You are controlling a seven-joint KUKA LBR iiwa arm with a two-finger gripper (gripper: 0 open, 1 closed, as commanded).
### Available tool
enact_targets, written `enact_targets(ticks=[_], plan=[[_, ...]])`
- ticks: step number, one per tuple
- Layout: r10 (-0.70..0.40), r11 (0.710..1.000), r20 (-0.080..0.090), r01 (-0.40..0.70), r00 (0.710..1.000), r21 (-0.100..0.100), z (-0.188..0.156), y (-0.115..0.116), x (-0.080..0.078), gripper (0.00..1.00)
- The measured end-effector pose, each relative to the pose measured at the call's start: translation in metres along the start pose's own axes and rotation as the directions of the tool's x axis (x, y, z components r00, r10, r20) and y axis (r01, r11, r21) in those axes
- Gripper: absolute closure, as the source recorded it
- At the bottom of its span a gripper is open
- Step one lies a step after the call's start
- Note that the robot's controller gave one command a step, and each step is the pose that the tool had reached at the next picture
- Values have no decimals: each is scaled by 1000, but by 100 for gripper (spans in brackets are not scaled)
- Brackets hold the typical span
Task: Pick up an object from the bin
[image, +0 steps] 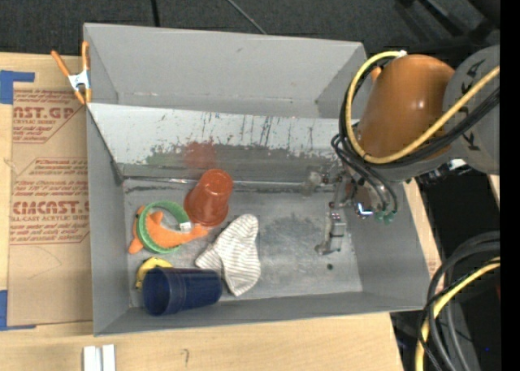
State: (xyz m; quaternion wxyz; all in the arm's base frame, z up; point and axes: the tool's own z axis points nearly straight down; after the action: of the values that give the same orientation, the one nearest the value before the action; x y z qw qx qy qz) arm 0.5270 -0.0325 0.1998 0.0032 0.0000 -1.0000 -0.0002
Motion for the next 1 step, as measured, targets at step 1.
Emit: enact_targets(ticks=[1], plan=[[-1, 1000, 8, 1, 1000, 1, -4, 0, -2, 0]])
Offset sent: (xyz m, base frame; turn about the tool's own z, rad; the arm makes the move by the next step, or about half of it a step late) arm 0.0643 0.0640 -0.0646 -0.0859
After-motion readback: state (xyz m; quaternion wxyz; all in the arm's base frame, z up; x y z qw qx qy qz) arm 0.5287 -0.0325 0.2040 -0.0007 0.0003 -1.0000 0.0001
